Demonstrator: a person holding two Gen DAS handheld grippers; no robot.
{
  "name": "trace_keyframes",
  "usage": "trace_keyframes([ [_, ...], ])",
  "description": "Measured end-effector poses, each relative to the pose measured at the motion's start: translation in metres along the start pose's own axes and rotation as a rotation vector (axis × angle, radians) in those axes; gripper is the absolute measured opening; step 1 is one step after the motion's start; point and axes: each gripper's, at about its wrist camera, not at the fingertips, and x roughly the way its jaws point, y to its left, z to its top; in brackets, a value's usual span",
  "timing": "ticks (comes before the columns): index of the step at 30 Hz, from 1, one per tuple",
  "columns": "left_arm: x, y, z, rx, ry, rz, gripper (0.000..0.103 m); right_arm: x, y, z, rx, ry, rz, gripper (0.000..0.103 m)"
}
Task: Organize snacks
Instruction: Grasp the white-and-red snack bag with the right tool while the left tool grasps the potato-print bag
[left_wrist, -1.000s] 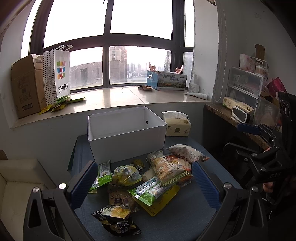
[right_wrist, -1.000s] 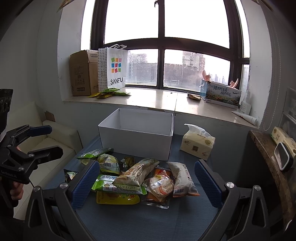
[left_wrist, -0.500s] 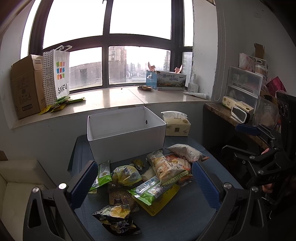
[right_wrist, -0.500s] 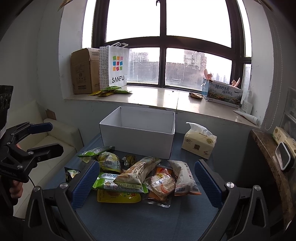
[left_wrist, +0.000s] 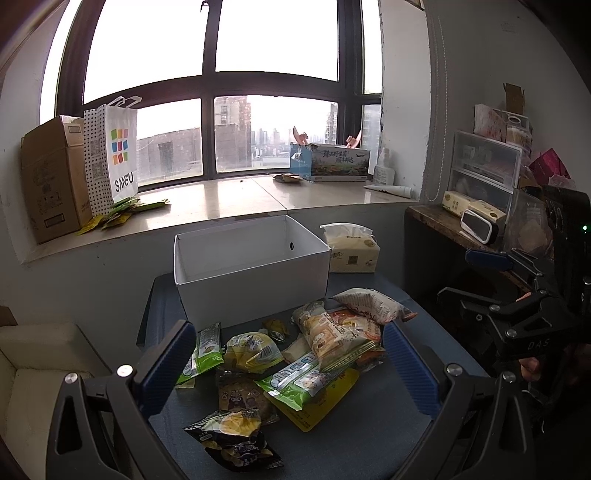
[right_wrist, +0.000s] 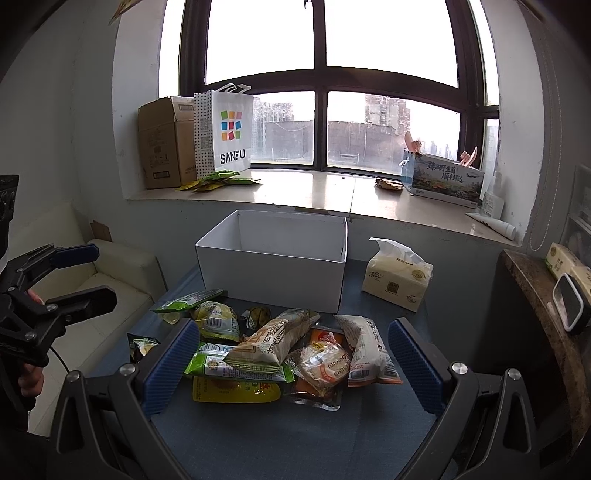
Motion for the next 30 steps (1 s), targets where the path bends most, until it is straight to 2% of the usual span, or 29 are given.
trace_keyframes([
  [4, -0.002, 0.004, -0.001, -0.011, -0.040, 0.003, 0.103, 0.031, -0.030, -0.004, 0.058, 0.062, -0.005, 0.103],
  [8, 0.002, 0.014, -0.003, -0.042, -0.049, 0.003, 0.103, 0.087, -0.072, -0.009, 0.117, 0.160, 0.037, 0.103],
  [14, 0.016, 0.031, -0.017, -0.094, 0.014, -0.042, 0.103, 0.176, -0.114, -0.024, 0.157, 0.350, 0.032, 0.103],
  [18, 0.022, 0.039, -0.024, -0.131, 0.048, -0.063, 0.103, 0.211, -0.124, -0.036, 0.172, 0.436, 0.016, 0.102],
  [19, 0.024, 0.041, -0.024, -0.138, 0.060, -0.064, 0.103, 0.217, -0.127, -0.039, 0.198, 0.449, 0.035, 0.098],
  [21, 0.026, 0.043, -0.025, -0.150, 0.077, -0.070, 0.103, 0.227, -0.133, -0.046, 0.236, 0.491, 0.050, 0.081],
  [22, 0.027, 0.044, -0.026, -0.152, 0.084, -0.070, 0.103, 0.232, -0.132, -0.050, 0.223, 0.518, 0.051, 0.058],
  [23, 0.029, 0.045, -0.026, -0.152, 0.092, -0.067, 0.103, 0.235, -0.129, -0.053, 0.203, 0.541, 0.050, 0.042],
  [26, 0.036, 0.047, -0.029, -0.159, 0.126, -0.051, 0.103, 0.227, -0.127, -0.059, 0.200, 0.525, 0.057, 0.039],
  [28, 0.043, 0.049, -0.029, -0.175, 0.154, -0.062, 0.103, 0.214, -0.135, -0.059, 0.259, 0.479, 0.088, 0.038],
  [30, 0.052, 0.048, -0.027, -0.187, 0.172, -0.088, 0.103, 0.194, -0.141, -0.057, 0.278, 0.421, 0.063, 0.038],
])
